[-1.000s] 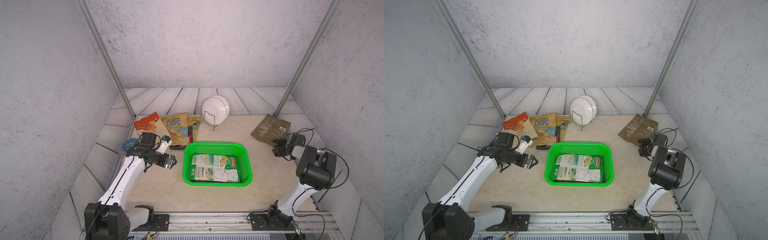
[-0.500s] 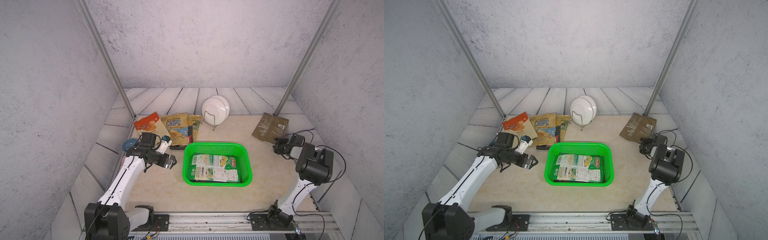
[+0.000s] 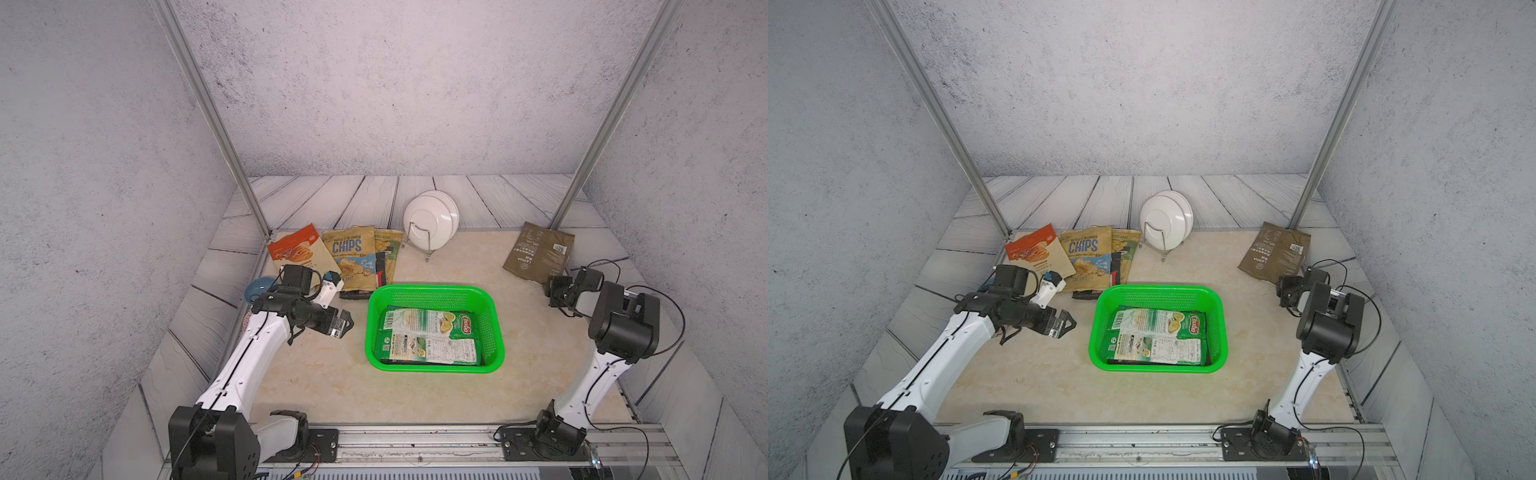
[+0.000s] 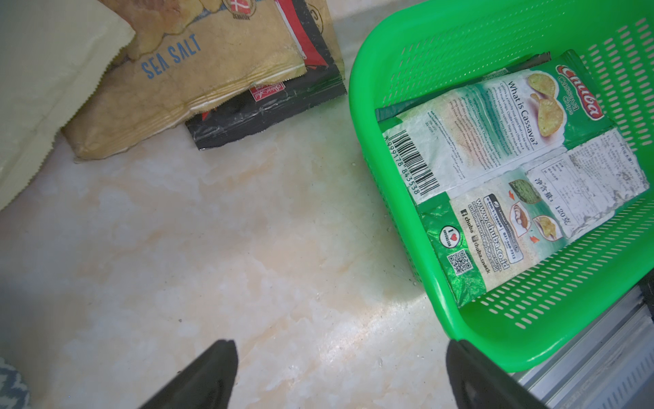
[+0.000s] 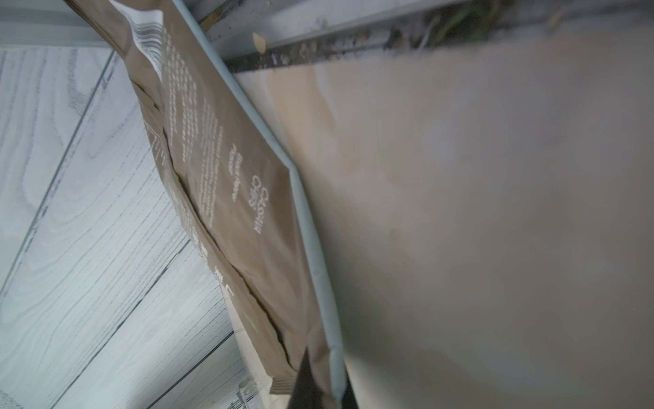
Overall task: Put the potato chips into the basket
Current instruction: Pick up the potato chip from the corner of the board.
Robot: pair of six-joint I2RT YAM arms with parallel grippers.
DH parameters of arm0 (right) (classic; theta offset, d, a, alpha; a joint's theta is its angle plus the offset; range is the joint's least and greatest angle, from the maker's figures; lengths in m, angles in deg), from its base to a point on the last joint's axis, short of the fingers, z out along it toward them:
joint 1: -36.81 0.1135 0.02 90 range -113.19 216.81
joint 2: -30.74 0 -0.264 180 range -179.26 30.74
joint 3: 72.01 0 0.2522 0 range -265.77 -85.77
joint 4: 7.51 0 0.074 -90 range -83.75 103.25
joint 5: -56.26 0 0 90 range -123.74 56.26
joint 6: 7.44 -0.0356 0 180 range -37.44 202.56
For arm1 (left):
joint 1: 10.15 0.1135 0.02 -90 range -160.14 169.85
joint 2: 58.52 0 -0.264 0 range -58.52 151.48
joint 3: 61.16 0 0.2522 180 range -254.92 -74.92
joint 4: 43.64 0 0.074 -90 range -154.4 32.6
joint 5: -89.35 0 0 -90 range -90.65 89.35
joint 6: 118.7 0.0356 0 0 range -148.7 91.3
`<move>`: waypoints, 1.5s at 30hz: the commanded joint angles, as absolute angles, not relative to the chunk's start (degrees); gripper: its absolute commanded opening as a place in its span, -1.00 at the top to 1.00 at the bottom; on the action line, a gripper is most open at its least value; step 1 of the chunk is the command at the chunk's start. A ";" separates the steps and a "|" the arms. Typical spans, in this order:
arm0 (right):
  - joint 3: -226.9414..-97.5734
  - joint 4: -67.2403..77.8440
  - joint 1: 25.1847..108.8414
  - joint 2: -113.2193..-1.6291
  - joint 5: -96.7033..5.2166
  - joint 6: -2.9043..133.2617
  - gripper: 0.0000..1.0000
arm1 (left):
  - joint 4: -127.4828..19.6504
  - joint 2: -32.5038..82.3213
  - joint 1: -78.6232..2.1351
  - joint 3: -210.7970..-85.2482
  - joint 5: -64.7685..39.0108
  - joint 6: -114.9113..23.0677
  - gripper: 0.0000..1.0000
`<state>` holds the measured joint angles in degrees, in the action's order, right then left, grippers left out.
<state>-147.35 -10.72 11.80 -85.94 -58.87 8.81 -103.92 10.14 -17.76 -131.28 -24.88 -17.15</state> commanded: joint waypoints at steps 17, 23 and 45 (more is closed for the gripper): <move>-157.62 17.93 19.73 -56.27 -51.98 35.08 1.00 | -104.61 8.20 -17.63 -131.34 -25.68 -16.72 -0.97; -165.86 27.00 22.50 -50.79 -50.88 41.26 1.00 | -104.49 7.31 -17.62 -131.34 -25.88 -16.75 -0.97; -179.32 44.31 40.58 -40.78 -61.93 52.77 1.00 | -116.11 12.20 -23.33 -151.47 -30.68 -7.27 -0.97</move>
